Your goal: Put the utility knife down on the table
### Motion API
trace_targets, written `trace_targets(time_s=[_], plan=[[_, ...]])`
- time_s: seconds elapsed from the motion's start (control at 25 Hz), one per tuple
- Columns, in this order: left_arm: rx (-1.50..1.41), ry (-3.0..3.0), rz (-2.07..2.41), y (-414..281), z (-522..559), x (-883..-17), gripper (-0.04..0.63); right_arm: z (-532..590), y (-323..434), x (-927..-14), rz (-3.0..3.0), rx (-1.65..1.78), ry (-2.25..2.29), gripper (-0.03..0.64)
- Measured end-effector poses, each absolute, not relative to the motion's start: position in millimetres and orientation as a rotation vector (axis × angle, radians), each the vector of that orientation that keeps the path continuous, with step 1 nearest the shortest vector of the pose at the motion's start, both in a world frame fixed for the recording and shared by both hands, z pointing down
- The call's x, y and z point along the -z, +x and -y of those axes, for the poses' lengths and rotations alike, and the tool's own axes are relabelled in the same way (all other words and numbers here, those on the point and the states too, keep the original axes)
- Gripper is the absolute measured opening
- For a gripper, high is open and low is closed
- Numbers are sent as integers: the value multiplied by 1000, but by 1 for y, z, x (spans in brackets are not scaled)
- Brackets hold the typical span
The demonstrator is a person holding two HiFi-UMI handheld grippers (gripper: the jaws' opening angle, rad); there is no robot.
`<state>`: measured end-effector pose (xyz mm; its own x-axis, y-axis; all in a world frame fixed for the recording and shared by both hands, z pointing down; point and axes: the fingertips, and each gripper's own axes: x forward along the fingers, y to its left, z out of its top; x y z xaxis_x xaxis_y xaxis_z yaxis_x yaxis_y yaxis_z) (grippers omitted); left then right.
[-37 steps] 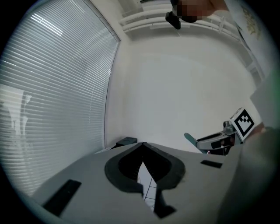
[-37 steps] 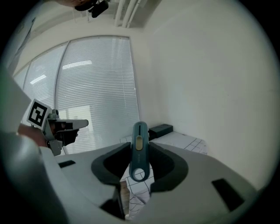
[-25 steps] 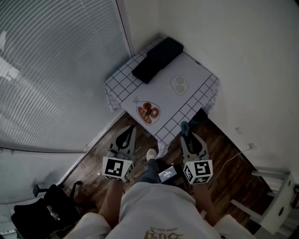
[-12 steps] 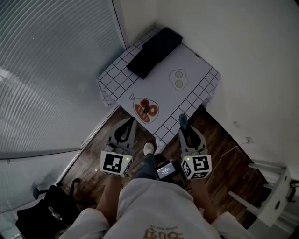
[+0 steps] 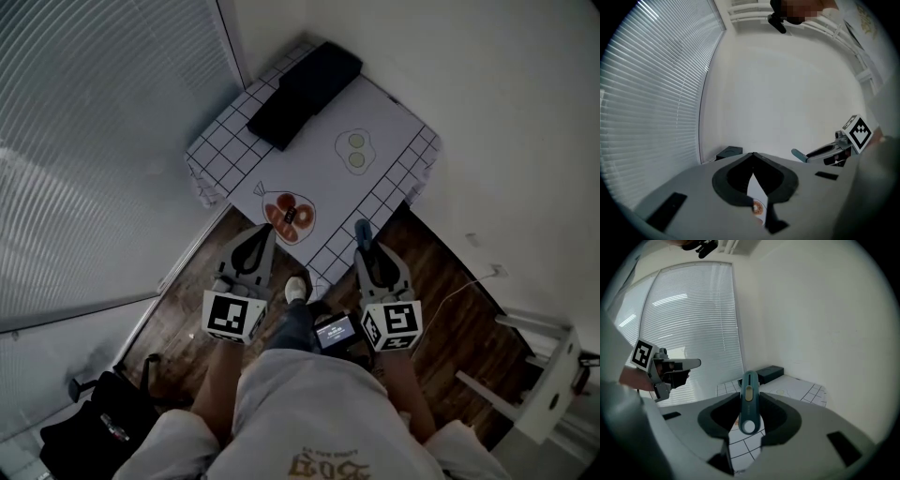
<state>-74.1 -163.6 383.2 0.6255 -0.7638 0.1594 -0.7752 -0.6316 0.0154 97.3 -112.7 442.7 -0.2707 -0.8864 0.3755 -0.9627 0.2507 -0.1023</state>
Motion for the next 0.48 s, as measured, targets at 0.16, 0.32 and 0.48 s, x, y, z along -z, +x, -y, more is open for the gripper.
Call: trace_targets(time_s=[0.16, 0.32, 0.48], plan=[[-266, 2759, 1280, -69, 173, -393, 8, 118, 99, -450, 2269, -479, 1714, 135], [-292, 2751, 1258, -68, 179, -406, 8, 124, 98, -459, 2257, -494, 1701, 135], [-312, 2746, 1240, -65, 185, -415, 8, 127, 99, -468, 2243, -506, 1686, 135]])
